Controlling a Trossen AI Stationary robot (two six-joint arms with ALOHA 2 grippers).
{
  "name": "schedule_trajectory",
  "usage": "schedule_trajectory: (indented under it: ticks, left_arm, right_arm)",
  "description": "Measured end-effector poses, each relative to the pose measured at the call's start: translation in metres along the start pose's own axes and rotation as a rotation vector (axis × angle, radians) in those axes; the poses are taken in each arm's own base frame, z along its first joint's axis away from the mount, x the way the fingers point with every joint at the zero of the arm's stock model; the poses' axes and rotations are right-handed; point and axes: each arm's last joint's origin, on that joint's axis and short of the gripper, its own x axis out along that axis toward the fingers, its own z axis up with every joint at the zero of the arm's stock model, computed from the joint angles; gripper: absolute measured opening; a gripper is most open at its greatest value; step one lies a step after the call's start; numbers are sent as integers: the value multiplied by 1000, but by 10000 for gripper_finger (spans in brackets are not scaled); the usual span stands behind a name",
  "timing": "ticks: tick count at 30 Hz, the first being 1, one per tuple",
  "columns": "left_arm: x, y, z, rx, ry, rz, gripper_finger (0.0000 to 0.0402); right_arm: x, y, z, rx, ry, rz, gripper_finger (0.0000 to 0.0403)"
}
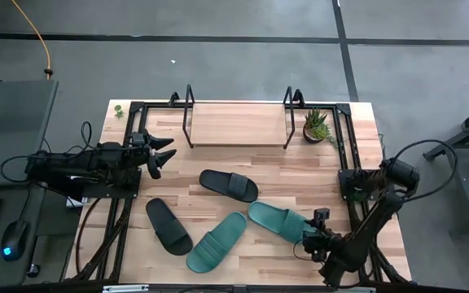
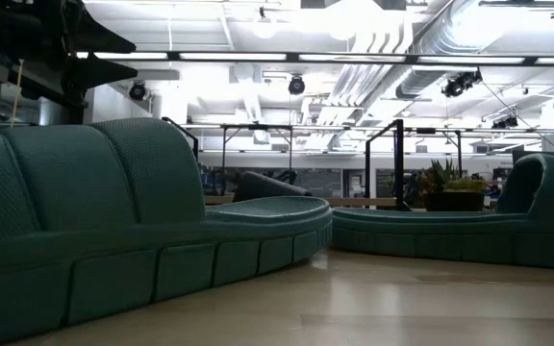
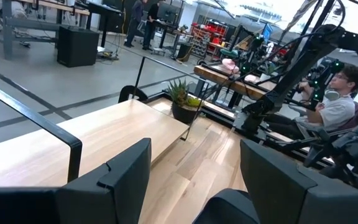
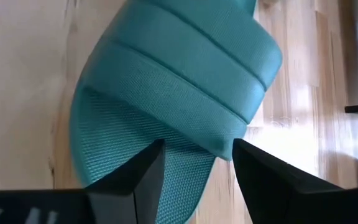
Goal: Pick and place slides into the shelf
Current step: Put the right blue slipper on the shelf
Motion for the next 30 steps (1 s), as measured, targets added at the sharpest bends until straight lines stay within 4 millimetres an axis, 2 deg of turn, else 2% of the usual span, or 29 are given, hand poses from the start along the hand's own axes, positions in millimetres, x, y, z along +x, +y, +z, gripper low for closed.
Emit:
schedule_trajectory:
  ticks: [14, 22, 30]
  left_arm:
    - [0, 0, -1, 3, 6, 2, 227]
    - [0, 0, -1, 3, 6, 2, 227]
    - [0, 0, -1, 3, 6, 2, 227]
  right_arm:
    - [6, -3, 2, 9, -43, -73, 177]
    - [24, 5, 1, -14, -53, -154, 177]
    - [34, 11, -2, 53, -99, -219, 176]
